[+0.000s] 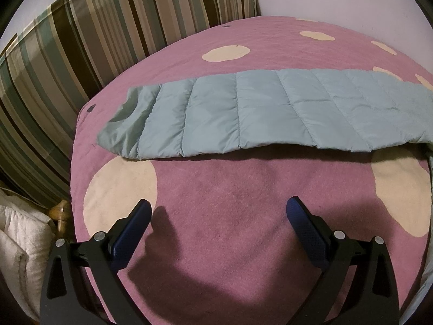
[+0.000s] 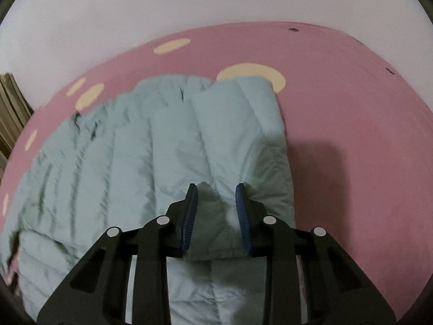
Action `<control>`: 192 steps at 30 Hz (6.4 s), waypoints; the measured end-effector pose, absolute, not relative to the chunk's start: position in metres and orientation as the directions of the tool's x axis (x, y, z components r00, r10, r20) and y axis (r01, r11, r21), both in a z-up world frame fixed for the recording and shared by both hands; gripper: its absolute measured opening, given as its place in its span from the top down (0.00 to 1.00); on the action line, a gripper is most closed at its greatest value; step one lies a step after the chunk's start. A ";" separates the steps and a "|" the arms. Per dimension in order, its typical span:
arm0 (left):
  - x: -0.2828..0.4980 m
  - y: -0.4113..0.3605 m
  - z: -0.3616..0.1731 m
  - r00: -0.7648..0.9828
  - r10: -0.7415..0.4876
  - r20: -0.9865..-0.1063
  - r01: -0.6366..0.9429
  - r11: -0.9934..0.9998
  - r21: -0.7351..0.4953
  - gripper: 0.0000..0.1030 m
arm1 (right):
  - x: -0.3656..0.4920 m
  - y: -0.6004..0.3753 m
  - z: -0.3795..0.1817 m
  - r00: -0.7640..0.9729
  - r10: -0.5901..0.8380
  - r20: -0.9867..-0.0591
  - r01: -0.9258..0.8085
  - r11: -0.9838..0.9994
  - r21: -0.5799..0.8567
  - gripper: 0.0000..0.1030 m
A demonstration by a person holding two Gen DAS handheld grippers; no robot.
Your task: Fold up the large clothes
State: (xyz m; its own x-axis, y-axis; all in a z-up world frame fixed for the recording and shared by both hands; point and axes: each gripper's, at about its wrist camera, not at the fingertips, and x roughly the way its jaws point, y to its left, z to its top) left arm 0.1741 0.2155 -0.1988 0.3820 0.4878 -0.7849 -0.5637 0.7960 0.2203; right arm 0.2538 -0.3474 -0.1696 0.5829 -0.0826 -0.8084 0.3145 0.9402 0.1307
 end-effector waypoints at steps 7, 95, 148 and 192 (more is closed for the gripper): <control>0.176 0.213 -0.199 0.373 0.511 -0.775 -0.559 0.790 0.252 0.04 | 0.257 -0.342 -0.182 0.575 -0.104 -0.812 0.292 0.953 0.085 0.67; 0.283 -0.074 -0.105 0.709 -0.138 -0.692 0.147 0.988 -0.047 0.96 | 0.269 -0.326 -0.195 0.574 -0.182 -0.798 0.284 0.959 -0.014 0.11; 0.203 0.093 -0.125 0.704 0.065 -0.708 -0.116 0.993 -0.024 0.35 | 0.279 -0.176 -0.112 0.656 0.110 -0.746 -0.002 0.989 0.145 0.97; 0.342 -0.001 -0.166 0.600 0.109 -0.793 -0.031 0.993 0.113 0.34 | 0.293 -0.317 -0.169 0.557 -0.047 -0.829 0.197 0.977 0.077 0.69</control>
